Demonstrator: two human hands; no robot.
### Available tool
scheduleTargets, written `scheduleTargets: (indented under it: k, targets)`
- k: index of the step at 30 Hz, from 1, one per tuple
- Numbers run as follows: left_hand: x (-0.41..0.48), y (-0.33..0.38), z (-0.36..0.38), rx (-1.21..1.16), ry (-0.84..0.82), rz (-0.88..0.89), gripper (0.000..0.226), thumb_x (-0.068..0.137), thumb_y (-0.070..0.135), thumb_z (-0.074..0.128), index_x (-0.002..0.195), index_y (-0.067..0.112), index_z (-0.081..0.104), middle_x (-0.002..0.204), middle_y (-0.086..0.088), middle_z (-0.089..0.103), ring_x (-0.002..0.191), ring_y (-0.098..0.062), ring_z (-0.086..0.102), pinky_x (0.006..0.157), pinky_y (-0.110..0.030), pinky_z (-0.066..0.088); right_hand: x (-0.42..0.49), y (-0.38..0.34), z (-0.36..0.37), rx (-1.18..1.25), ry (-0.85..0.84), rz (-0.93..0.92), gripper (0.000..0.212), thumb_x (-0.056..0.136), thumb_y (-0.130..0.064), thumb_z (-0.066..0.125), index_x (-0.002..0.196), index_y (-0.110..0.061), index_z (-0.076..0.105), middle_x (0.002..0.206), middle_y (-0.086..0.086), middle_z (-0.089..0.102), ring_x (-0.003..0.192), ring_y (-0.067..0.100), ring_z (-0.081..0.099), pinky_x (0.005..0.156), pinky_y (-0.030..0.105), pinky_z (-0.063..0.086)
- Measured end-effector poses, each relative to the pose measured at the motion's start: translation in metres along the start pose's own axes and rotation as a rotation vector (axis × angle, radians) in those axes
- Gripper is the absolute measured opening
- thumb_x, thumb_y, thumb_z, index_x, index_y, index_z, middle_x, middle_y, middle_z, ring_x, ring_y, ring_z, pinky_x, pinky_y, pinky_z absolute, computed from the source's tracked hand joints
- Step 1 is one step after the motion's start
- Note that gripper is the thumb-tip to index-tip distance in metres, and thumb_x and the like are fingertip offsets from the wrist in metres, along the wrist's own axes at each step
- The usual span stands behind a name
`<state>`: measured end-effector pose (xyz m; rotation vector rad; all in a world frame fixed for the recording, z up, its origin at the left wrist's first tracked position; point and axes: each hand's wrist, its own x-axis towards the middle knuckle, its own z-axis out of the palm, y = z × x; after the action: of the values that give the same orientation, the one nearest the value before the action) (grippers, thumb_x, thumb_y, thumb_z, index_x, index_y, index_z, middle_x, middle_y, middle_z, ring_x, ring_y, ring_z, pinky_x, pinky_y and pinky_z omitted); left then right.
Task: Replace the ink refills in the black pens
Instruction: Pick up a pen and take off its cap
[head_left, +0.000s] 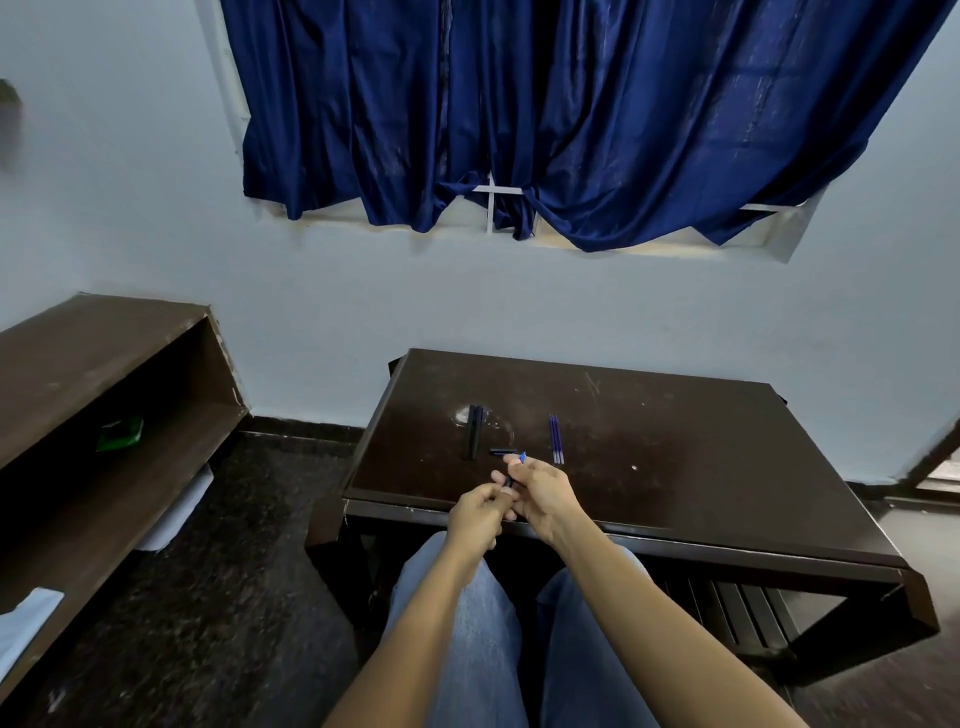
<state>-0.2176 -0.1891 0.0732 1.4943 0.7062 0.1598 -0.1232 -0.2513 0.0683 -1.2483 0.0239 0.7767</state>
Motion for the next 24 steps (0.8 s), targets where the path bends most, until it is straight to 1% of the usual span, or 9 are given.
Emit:
scheduleTargets:
  k: [2,4,6,8,10,14,17,19,24]
  targets:
    - [0.003,-0.002,-0.001,-0.019,0.006,0.001,0.021,0.097,0.02,0.048,0.098,0.009,0.066,0.069,0.001,0.053,0.049,-0.006,0.038,0.043,-0.019,0.027,0.004,0.002,0.0,0.036,0.005,0.001,0.023,0.1,-0.005,0.041,0.108,-0.003,0.061,0.099,0.015,0.069,0.082,0.021,0.07,0.049,0.027,0.051]
    - [0.007,-0.005,-0.003,-0.037,0.016,0.009,0.021,0.097,0.019,0.048,0.093,0.012,0.067,0.068,0.001,0.053,0.048,-0.005,0.037,0.041,-0.018,0.026,0.006,0.004,0.002,0.071,-0.01,0.015,0.021,0.1,-0.006,0.04,0.109,-0.002,0.059,0.103,0.017,0.068,0.068,0.02,0.068,0.043,0.028,0.048]
    - [0.011,-0.007,-0.005,-0.036,0.019,0.008,0.021,0.097,0.021,0.048,0.091,0.014,0.067,0.069,0.002,0.053,0.047,-0.005,0.037,0.04,-0.018,0.027,0.007,0.006,0.003,0.047,-0.033,0.023,0.014,0.098,-0.009,0.049,0.1,0.001,0.057,0.093,0.02,0.065,0.051,0.017,0.058,0.039,0.027,0.042]
    - [0.014,-0.009,-0.007,-0.033,0.012,0.001,0.023,0.098,0.023,0.048,0.092,0.013,0.067,0.068,0.002,0.054,0.047,-0.005,0.037,0.041,-0.018,0.027,0.01,0.008,0.003,-0.012,-0.033,0.015,0.009,0.093,-0.009,0.058,0.091,0.0,0.06,0.084,0.02,0.063,0.048,0.016,0.052,0.04,0.027,0.043]
    - [0.017,-0.011,-0.008,-0.042,0.009,-0.002,0.023,0.098,0.023,0.048,0.094,0.011,0.067,0.068,0.002,0.053,0.047,-0.005,0.036,0.041,-0.018,0.026,0.015,0.01,0.003,-0.018,-0.019,0.014,0.006,0.093,-0.005,0.057,0.092,-0.002,0.062,0.085,0.018,0.064,0.052,0.017,0.056,0.041,0.027,0.045]
    - [0.023,-0.015,-0.01,-0.066,0.022,0.008,0.024,0.097,0.021,0.048,0.098,0.005,0.066,0.067,0.003,0.052,0.046,-0.004,0.036,0.042,-0.018,0.025,0.026,0.011,0.004,0.055,0.009,0.026,0.022,0.097,0.0,0.041,0.106,-0.002,0.061,0.095,0.016,0.069,0.076,0.022,0.067,0.052,0.032,0.051]
    - [0.03,-0.019,-0.009,-0.083,0.036,0.014,0.022,0.098,0.022,0.048,0.092,0.012,0.067,0.066,0.003,0.052,0.047,-0.003,0.036,0.041,-0.018,0.026,0.031,0.014,0.006,0.018,-0.031,0.03,0.01,0.095,-0.007,0.053,0.094,-0.003,0.062,0.089,0.018,0.065,0.058,0.019,0.059,0.046,0.03,0.048]
    - [0.035,-0.021,-0.008,-0.089,0.05,0.009,0.022,0.098,0.024,0.049,0.088,0.017,0.067,0.065,0.004,0.052,0.046,-0.003,0.037,0.041,-0.018,0.026,0.036,0.016,0.005,-0.036,-0.035,0.024,0.007,0.092,-0.009,0.06,0.087,-0.004,0.063,0.087,0.019,0.063,0.054,0.019,0.057,0.045,0.028,0.047]
    - [0.049,-0.025,-0.007,-0.072,0.073,-0.002,0.022,0.097,0.027,0.051,0.091,0.012,0.067,0.064,0.002,0.051,0.043,-0.005,0.036,0.039,-0.019,0.026,0.052,0.016,0.002,0.04,0.003,0.035,0.021,0.098,-0.004,0.043,0.107,-0.004,0.063,0.097,0.015,0.07,0.085,0.023,0.067,0.058,0.032,0.053]
